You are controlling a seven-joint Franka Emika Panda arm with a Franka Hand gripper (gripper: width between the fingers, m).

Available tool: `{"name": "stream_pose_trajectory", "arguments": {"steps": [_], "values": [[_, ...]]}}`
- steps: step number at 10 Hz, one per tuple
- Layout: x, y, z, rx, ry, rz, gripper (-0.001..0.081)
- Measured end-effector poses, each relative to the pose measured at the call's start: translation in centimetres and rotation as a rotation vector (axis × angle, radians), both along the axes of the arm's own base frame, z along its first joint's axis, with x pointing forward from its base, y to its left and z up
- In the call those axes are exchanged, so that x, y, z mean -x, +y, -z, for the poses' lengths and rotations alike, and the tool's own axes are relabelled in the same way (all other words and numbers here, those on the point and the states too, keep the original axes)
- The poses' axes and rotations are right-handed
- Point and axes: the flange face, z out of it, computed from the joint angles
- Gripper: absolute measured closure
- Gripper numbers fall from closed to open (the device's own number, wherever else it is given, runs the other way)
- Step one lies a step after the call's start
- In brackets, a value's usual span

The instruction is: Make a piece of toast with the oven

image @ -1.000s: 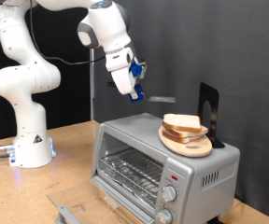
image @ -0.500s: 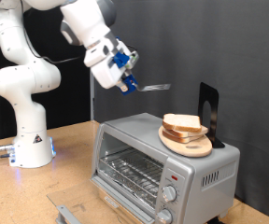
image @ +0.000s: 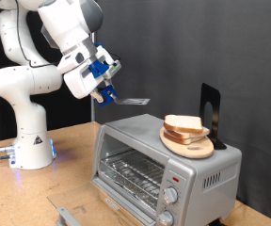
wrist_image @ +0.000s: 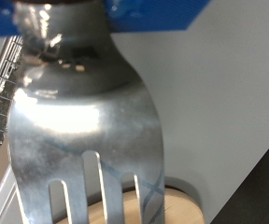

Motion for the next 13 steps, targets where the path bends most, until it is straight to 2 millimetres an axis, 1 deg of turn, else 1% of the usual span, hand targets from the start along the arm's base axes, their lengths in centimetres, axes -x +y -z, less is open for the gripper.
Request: {"name": "stream_pose_trajectory", "arguments": {"steps": [4,7,9,13], "values": [[-0.5,-0.8,0.1,-0.015,-0.04,0.069,0.0438],[-1.0,-2.2,1.2,0.028,-0.017,0.086,0.0438],[-1.4,-2.7,1.8,0.035,-0.013,0.097,0.0438],[-1.6,-3.1,2.5,0.035,0.003,0.057,0.0438]]}}
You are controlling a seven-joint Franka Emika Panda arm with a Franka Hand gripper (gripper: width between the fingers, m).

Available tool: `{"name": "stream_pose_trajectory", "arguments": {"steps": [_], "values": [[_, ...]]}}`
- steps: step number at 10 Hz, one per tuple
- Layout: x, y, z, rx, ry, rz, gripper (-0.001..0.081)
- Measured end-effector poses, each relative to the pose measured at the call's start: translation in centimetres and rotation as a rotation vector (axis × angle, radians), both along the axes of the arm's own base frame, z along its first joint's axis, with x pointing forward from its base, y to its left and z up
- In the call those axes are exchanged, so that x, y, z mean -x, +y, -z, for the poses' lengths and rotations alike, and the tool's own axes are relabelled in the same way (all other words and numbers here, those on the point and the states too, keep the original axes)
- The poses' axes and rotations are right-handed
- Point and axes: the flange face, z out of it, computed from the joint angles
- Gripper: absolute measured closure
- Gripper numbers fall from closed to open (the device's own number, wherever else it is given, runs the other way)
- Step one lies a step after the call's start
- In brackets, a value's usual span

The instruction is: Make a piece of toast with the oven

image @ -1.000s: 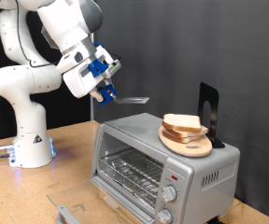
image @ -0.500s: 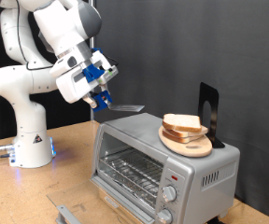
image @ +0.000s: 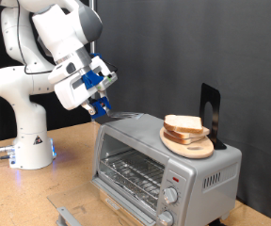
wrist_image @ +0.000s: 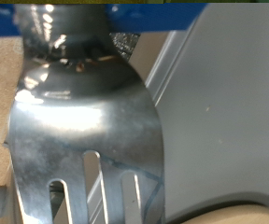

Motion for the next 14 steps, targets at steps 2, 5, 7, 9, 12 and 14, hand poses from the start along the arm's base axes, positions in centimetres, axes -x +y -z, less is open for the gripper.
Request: {"name": "stream_pose_trajectory", "arguments": {"steps": [2,5,7,9,12,14], "values": [[0.1,-0.1,0.1,-0.004,0.007,-0.012,0.0438],[0.1,1.0,0.5,0.034,0.028,-0.022,0.0438],[-0.4,2.1,0.9,0.051,0.026,-0.011,0.0438],[-0.9,3.1,1.0,0.063,0.024,-0.011,0.0438],[-1.6,4.4,1.3,0.067,0.02,-0.01,0.0438],[-2.0,5.4,1.4,0.068,0.016,-0.001,0.0438]]}}
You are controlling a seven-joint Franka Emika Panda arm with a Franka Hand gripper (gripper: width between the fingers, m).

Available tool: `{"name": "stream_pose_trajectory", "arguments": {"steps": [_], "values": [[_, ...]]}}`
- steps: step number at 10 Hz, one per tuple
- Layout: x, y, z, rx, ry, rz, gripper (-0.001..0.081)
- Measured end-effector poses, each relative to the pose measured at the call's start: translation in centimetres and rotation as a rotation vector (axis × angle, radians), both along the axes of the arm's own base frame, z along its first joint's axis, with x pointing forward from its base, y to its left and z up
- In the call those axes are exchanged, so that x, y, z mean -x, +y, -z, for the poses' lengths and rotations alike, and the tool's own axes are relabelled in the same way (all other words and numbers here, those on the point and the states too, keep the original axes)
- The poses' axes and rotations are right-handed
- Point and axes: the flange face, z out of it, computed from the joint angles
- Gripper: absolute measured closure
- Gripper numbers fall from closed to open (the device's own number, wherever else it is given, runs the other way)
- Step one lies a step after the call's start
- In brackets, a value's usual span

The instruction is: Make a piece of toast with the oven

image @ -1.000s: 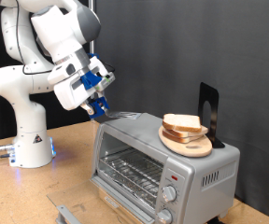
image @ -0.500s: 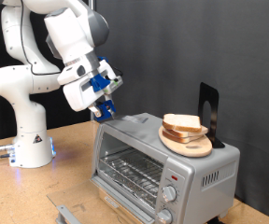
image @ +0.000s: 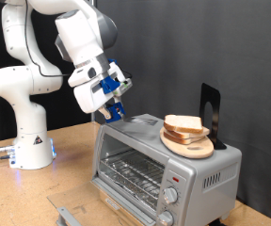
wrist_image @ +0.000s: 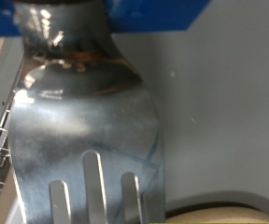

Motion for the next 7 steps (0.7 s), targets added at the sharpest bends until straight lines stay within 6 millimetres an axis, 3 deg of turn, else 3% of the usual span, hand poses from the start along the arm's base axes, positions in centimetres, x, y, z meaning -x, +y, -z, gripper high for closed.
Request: {"name": "stream_pose_trajectory", "arguments": {"steps": [7], "values": [[-0.5,2.5,1.1,0.004,0.003,0.0,0.0438]]}}
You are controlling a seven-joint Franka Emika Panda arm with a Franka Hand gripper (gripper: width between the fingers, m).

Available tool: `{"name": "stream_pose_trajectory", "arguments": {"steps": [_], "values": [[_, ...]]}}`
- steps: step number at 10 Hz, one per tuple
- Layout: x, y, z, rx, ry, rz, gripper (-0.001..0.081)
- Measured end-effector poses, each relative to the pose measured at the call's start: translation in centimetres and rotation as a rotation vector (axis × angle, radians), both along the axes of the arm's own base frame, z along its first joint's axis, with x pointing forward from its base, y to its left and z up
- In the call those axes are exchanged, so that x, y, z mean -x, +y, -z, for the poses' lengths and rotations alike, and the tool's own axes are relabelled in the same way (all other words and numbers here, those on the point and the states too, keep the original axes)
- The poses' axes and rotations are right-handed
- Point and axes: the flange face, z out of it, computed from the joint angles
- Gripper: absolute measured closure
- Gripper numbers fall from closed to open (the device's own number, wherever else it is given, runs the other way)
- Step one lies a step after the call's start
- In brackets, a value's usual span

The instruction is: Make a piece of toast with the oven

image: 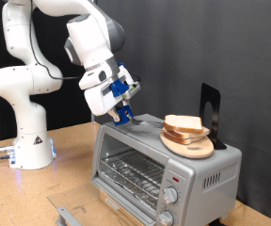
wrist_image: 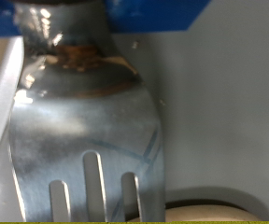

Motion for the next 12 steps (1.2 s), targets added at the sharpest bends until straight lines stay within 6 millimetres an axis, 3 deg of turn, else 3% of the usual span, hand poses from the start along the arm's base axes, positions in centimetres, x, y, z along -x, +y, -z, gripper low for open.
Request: {"name": "stream_pose_trajectory", "arguments": {"steps": [4,12], "values": [[0.0,0.2,0.1,-0.022,-0.006,0.01,0.0438],[0.4,-1.9,-1.7,-0.045,-0.034,-0.01,0.0438]]}}
